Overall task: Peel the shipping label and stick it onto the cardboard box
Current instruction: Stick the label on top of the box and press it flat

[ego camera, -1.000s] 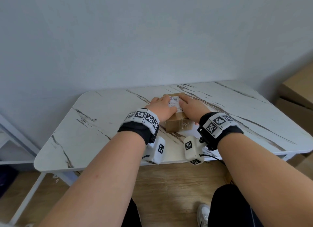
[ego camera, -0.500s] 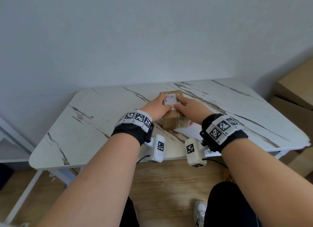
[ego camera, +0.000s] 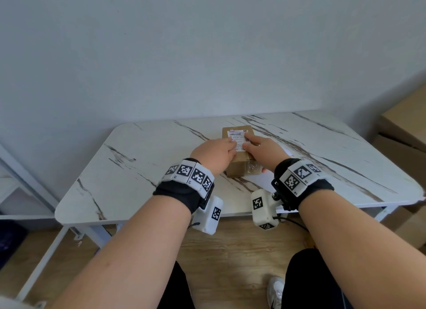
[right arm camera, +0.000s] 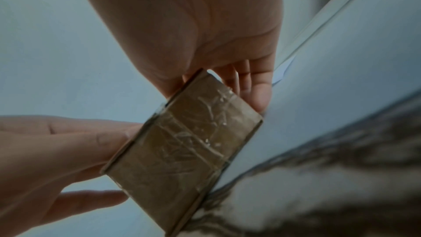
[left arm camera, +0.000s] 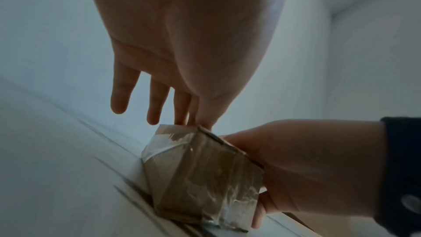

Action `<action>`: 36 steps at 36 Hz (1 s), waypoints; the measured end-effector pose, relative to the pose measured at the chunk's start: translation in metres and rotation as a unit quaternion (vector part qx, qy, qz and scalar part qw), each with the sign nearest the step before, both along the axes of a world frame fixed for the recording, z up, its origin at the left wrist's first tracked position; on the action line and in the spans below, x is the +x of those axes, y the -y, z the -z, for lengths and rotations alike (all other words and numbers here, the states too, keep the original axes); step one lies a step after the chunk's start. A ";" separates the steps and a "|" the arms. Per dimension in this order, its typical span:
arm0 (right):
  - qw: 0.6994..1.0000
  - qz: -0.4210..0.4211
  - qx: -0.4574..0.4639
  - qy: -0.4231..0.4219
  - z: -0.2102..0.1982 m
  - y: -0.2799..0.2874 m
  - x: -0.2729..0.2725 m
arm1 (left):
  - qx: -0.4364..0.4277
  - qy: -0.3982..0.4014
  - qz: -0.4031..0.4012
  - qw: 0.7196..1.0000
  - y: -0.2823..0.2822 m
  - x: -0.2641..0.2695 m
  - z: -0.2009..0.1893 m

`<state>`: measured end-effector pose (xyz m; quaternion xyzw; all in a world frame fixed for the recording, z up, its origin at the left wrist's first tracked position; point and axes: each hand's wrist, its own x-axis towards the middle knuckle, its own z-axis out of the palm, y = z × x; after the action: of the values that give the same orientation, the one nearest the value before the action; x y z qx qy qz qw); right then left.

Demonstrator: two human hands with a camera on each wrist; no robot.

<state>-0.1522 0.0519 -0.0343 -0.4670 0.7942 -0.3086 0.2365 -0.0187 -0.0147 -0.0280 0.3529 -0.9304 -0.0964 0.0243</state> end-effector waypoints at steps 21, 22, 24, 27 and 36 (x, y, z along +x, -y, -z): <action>0.999 0.013 -0.051 -0.012 0.008 -0.005 -0.008 | 0.047 -0.094 -0.039 0.994 -0.015 0.009 -0.001; 0.998 0.014 -0.056 -0.020 0.006 -0.007 -0.009 | 0.042 -0.096 -0.038 0.994 -0.016 0.009 -0.001; 0.998 0.016 -0.061 -0.025 0.004 -0.012 -0.010 | 0.039 -0.111 -0.041 0.992 -0.018 0.010 0.000; 0.997 0.023 -0.072 -0.021 0.002 -0.016 -0.013 | 0.031 -0.164 -0.066 0.984 -0.020 0.013 -0.001; 0.996 0.002 -0.077 -0.041 0.000 -0.012 -0.009 | 0.036 -0.168 -0.070 0.983 -0.016 0.014 -0.004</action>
<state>-0.1608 0.0638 -0.0339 -0.4947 0.7779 -0.3501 0.1663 -0.0051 0.0015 -0.0235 0.3968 -0.8817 -0.1860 0.1746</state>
